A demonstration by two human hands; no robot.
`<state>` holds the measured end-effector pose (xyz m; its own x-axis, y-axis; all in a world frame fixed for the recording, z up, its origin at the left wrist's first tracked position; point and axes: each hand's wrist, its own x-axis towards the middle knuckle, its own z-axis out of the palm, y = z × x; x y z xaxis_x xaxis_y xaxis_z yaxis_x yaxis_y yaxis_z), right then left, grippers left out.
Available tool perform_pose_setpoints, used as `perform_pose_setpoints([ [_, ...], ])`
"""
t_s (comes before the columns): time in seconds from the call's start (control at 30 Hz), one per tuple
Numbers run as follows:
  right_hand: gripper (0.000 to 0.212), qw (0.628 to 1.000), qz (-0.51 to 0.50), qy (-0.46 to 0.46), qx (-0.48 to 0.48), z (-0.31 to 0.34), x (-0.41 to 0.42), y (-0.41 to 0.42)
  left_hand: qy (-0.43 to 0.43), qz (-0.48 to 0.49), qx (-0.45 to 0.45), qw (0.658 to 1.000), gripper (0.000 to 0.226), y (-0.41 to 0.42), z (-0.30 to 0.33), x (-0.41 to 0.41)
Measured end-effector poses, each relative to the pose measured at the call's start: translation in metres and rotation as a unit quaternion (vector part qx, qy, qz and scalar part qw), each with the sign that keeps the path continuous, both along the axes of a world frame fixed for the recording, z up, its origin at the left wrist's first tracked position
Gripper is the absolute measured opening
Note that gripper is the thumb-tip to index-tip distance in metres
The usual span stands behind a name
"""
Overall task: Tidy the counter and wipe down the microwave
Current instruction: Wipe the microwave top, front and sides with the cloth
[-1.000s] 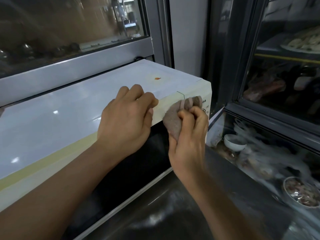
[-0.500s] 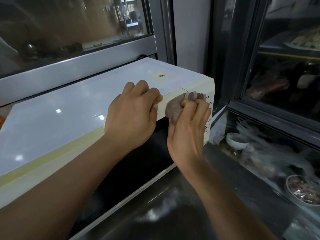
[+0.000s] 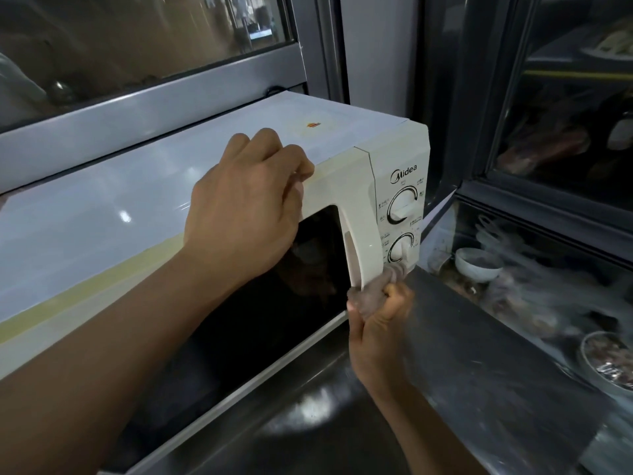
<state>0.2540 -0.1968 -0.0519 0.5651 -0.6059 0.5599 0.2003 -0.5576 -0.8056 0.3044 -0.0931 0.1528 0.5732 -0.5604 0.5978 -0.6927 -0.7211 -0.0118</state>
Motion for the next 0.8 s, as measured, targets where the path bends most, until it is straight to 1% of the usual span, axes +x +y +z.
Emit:
perform_pose_setpoints([
  [0.07,0.06,1.0,0.007,0.013,0.017,-0.004,0.001,0.001,-0.007,0.004,0.008,1.0,0.029,-0.001,0.0,0.0],
  [0.17,0.056,0.999,0.02,0.024,-0.005,0.007,-0.004,0.0,-0.007,0.006,0.008,1.0,0.027,-0.001,0.0,-0.001],
  [0.33,0.042,0.999,0.01,-0.019,-0.046,0.068,0.005,-0.004,-0.008,0.003,0.005,1.0,0.027,-0.001,-0.001,0.0],
  [0.4,0.043,0.998,-0.001,-0.02,-0.063,0.079,0.012,-0.005,-0.011,0.003,0.008,1.0,0.029,-0.001,-0.001,0.001],
  [0.5,0.052,0.998,0.019,-0.038,-0.036,0.059,0.011,-0.005,-0.009,0.008,0.006,1.0,0.033,0.0,-0.001,0.001],
  [0.57,0.049,0.998,0.047,-0.041,-0.006,0.032,0.006,-0.003,-0.008,0.006,0.004,1.0,0.032,-0.001,-0.001,0.001],
  [0.63,0.051,0.998,0.059,-0.007,0.023,0.008,0.001,-0.002,-0.013,0.006,0.007,1.0,0.029,-0.001,-0.002,0.001],
  [0.7,0.051,0.994,0.065,0.069,0.06,-0.009,-0.003,-0.003,-0.014,0.005,0.007,1.0,0.029,-0.002,-0.002,0.002],
  [0.77,0.042,0.979,0.091,0.142,0.113,-0.012,-0.007,-0.005,-0.014,0.004,0.005,1.0,0.03,-0.001,-0.001,0.001],
  [0.8,0.038,0.974,0.105,0.152,0.134,-0.009,-0.009,-0.006,-0.014,0.003,0.005,1.0,0.03,-0.001,-0.001,0.001],
])
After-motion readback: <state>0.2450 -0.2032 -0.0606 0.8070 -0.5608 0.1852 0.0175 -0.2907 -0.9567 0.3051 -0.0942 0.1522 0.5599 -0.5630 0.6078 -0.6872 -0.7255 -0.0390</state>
